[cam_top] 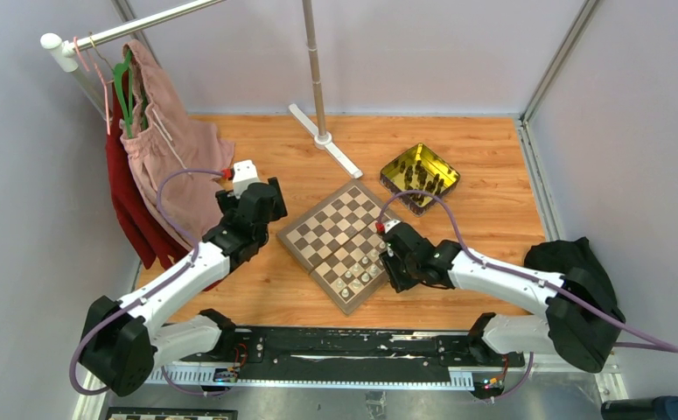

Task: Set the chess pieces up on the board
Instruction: Move the chessboard to the center of the board, then pick up the chess piece from the storage box.

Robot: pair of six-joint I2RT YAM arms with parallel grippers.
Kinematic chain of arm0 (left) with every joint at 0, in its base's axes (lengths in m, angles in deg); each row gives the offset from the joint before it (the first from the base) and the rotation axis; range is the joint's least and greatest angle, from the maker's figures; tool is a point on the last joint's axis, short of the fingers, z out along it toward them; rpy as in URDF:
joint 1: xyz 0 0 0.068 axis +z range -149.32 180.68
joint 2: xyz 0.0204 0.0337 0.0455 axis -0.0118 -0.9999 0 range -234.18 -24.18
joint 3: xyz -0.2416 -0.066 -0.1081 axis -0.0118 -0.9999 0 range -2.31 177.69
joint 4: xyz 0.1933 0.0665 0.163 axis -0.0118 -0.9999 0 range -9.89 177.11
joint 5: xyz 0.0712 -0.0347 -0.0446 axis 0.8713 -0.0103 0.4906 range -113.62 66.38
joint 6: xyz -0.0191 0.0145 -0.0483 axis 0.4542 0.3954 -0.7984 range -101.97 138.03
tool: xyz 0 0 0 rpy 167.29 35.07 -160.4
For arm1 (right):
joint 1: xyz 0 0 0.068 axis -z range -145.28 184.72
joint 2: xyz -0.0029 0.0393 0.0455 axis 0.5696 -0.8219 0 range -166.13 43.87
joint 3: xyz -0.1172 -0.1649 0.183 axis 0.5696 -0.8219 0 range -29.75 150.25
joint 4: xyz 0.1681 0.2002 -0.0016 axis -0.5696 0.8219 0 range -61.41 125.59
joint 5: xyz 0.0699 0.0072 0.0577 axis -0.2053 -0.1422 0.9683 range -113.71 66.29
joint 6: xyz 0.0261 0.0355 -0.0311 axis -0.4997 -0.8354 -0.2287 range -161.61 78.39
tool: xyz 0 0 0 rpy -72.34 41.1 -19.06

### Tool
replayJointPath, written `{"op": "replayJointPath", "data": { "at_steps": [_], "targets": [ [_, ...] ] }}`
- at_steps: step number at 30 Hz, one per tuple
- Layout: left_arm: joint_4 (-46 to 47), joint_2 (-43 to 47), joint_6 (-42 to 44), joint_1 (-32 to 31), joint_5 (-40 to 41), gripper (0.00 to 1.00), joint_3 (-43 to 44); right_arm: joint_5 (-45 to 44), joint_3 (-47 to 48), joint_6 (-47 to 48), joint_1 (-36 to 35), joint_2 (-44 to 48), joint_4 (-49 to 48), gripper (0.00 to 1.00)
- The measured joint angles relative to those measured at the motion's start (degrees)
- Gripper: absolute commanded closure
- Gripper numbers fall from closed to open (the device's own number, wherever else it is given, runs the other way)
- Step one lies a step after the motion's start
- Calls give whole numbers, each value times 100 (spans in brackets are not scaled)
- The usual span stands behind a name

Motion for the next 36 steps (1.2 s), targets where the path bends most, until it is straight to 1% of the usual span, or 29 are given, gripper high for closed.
{"op": "replayJointPath", "data": {
  "at_steps": [8, 12, 16, 19, 22, 26, 31, 36],
  "targets": [
    [42, -205, 35, -4, 2, 0, 328, -94, 503, -7, -70, 579, 693, 59],
    [138, -586, 129, -7, -13, 0, 627, -304, 922, -24, -70, 688, 1029, 57],
    [254, -1187, 291, -7, -114, 0, 1152, -645, 1388, 4, -37, 592, 1239, 55],
    [352, -1716, 487, -7, -258, 0, 1692, -723, 1843, 140, 302, 308, 1272, 56],
    [422, -2264, 682, -7, -426, 0, 2297, -632, 2291, 297, 1086, -166, 1147, 56],
    [417, -2887, 874, -7, -640, 0, 2940, -520, 2813, 490, 1897, -909, 988, 58],
    [299, -3591, 979, -9, -863, 0, 3591, -358, 3578, 649, 2459, -1928, 850, 60],
    [219, -3947, 990, -7, -1086, 0, 3860, -273, 4175, 728, 2793, -2787, 717, 61]
  ]
}}
